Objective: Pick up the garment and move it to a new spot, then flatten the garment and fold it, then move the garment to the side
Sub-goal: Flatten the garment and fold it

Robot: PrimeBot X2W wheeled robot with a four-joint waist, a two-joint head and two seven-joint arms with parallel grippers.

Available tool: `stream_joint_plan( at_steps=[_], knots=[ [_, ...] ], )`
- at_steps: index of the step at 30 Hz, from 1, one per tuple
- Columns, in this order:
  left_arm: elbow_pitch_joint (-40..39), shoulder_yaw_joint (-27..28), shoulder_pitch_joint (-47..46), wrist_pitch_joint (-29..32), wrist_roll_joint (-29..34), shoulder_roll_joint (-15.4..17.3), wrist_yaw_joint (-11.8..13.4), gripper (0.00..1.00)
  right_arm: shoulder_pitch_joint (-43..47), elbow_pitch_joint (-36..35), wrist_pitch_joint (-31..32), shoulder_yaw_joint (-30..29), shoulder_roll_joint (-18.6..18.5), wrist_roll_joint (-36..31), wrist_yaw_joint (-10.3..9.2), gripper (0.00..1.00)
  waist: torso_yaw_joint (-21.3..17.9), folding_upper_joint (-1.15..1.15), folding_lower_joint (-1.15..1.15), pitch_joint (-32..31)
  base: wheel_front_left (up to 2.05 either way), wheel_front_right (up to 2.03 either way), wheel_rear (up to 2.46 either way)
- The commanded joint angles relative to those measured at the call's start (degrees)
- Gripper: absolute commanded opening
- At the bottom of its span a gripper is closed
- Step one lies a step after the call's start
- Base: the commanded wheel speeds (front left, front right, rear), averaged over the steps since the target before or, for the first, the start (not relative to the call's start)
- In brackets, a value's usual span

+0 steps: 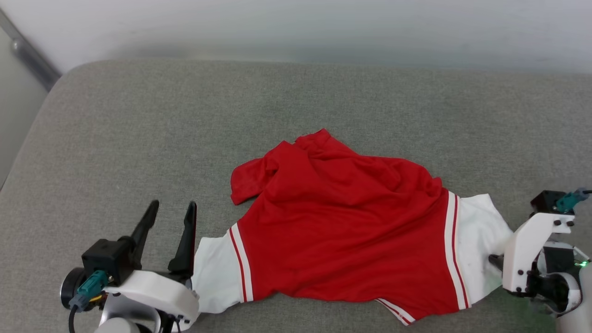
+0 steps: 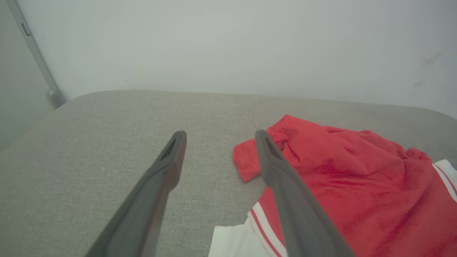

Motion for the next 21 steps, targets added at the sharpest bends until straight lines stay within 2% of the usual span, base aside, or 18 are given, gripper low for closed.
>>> stream_joint_plan(
  at_steps=[1,6,14,18,21],
  knots=[
    [0.6,0.0,1.0,0.8,-0.7,0.2,-0.2,1.00,3.8,2.6,0.8,1.5,2.0,0.6,0.01,0.00,-0.6,0.00,0.00,-0.9,0.00,0.00,0.00],
    [1.4,0.0,2.4,8.0,-4.6,3.3,-1.8,1.00,2.9,-2.3,-2.5,1.2,0.7,1.4,0.00,0.00,-2.3,0.00,0.00,-3.6,0.00,0.00,0.00],
    [0.4,-1.5,5.4,28.4,-13.9,11.6,-4.3,1.00,7.8,-13.0,-2.6,-0.1,1.1,0.7,0.00,0.00,-5.8,0.00,0.00,-5.6,0.00,0.00,0.00],
    [1.8,-2.8,6.9,35.9,-18.3,13.0,-5.1,1.00,10.7,-17.8,-1.4,-0.3,2.4,0.2,0.00,0.00,-7.8,0.00,0.00,-4.8,0.00,0.00,0.00],
    [3.6,-4.0,6.7,39.3,-20.4,12.4,-5.9,1.00,12.0,-20.1,-0.8,-0.5,3.5,-0.1,0.00,0.00,-8.9,0.00,0.00,-3.8,0.00,0.00,0.00]
  ],
)
